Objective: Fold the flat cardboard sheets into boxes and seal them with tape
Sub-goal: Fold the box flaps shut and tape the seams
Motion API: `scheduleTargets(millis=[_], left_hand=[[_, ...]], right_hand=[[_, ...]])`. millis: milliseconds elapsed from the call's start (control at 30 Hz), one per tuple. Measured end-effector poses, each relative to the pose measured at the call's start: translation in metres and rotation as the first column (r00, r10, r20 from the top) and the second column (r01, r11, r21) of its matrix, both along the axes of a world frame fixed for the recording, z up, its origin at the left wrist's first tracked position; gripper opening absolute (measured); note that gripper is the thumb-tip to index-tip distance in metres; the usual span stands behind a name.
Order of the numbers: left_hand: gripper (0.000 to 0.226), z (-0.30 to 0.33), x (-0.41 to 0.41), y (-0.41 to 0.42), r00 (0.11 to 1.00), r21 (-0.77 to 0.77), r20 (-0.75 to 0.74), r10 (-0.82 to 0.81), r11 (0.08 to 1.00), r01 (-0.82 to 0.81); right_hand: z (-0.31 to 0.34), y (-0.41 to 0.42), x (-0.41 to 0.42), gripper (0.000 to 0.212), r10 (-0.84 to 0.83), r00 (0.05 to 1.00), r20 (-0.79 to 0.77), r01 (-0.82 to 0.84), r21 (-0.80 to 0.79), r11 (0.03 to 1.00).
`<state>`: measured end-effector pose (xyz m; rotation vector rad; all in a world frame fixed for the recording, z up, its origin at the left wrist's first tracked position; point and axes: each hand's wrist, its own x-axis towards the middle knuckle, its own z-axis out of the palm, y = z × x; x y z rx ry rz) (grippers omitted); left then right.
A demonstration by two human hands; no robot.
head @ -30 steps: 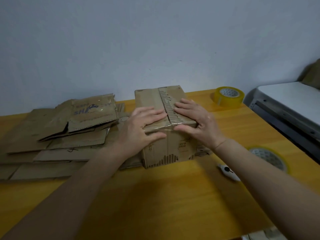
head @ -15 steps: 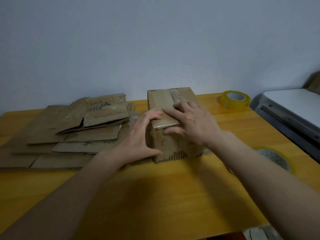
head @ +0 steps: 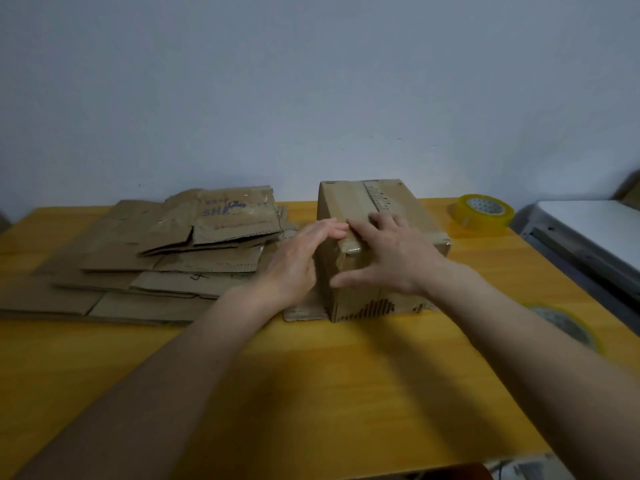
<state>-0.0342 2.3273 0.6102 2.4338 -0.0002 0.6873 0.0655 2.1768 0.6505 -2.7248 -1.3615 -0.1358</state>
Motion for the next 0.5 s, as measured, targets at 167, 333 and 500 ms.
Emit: scheduleTargets(millis=[167, 333, 500], left_hand=[[0.063, -0.004, 0.0, 0.0, 0.999, -0.024, 0.048, 0.012, 1.0, -0.011], [0.064, -0.007, 0.002, -0.001, 0.996, -0.066, 0.093, 0.0, 0.998, 0.006], [0.055, -0.011, 0.002, -0.005, 0.994, -0.134, 0.11, -0.024, 0.99, 0.039]], right_hand=[[-0.019, 0.014, -0.018, 0.074, -0.109, 0.987, 0.116, 0.089, 0.17, 0.981], [-0.021, 0.008, -0.006, 0.073, -0.011, 0.997, 0.08, -0.002, 0.163, 0.987], [-0.012, 0.005, 0.001, 0.075, 0.008, 0.998, -0.066, 0.014, 0.334, 0.943]])
